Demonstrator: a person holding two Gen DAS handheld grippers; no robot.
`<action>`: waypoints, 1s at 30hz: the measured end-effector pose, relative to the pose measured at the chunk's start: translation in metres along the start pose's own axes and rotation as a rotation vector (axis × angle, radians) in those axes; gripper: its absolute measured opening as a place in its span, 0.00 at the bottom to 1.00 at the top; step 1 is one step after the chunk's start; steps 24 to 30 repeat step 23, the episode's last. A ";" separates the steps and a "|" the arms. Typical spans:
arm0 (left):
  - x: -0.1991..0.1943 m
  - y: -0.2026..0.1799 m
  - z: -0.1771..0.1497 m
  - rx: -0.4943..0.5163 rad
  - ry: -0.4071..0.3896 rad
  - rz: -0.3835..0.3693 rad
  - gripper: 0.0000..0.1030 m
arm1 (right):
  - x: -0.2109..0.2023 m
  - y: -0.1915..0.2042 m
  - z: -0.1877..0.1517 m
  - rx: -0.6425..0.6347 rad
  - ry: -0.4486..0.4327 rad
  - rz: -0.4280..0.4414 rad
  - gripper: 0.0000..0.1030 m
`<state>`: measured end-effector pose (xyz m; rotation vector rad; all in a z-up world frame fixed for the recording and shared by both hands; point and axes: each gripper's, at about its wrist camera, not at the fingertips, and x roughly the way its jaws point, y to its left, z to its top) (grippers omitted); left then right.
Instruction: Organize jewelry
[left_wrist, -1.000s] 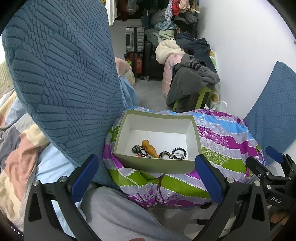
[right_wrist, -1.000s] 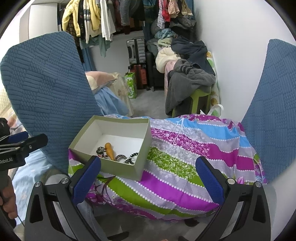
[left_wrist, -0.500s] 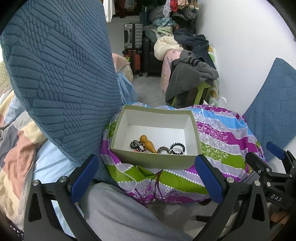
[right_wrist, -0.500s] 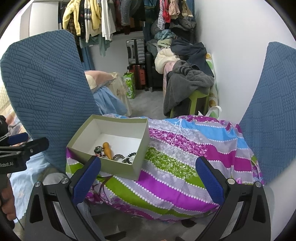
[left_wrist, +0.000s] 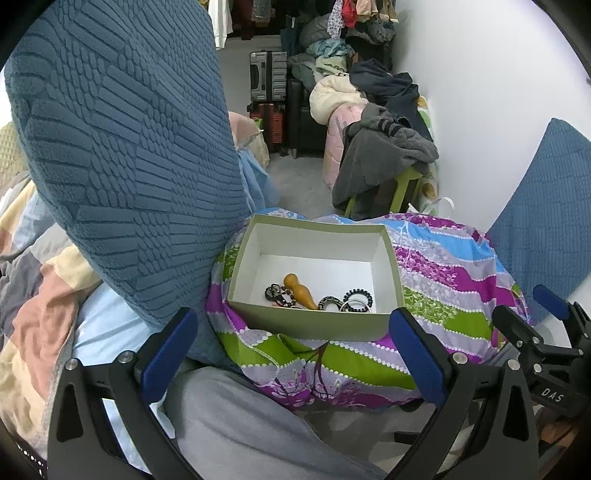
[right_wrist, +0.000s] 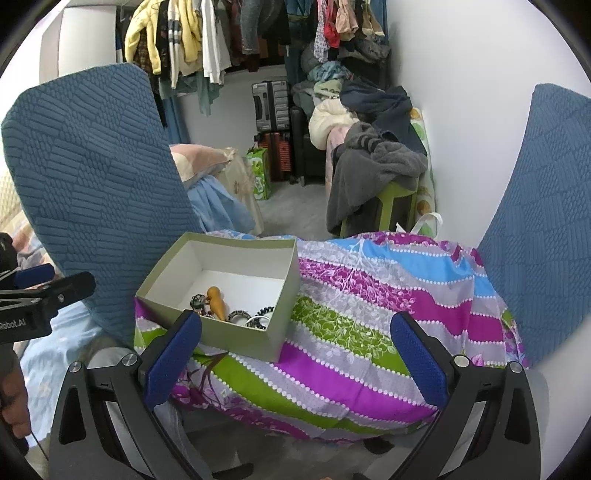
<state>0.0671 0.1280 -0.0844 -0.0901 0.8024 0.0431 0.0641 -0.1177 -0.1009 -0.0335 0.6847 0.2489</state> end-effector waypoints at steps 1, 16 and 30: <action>-0.001 0.001 0.000 -0.003 -0.005 0.002 1.00 | -0.001 0.000 0.000 0.001 -0.001 0.000 1.00; -0.005 0.005 0.000 0.004 -0.006 0.014 1.00 | -0.006 0.005 0.005 0.001 -0.023 0.003 1.00; -0.005 0.003 0.000 0.012 0.002 0.014 1.00 | -0.006 0.003 0.005 0.009 -0.021 -0.010 1.00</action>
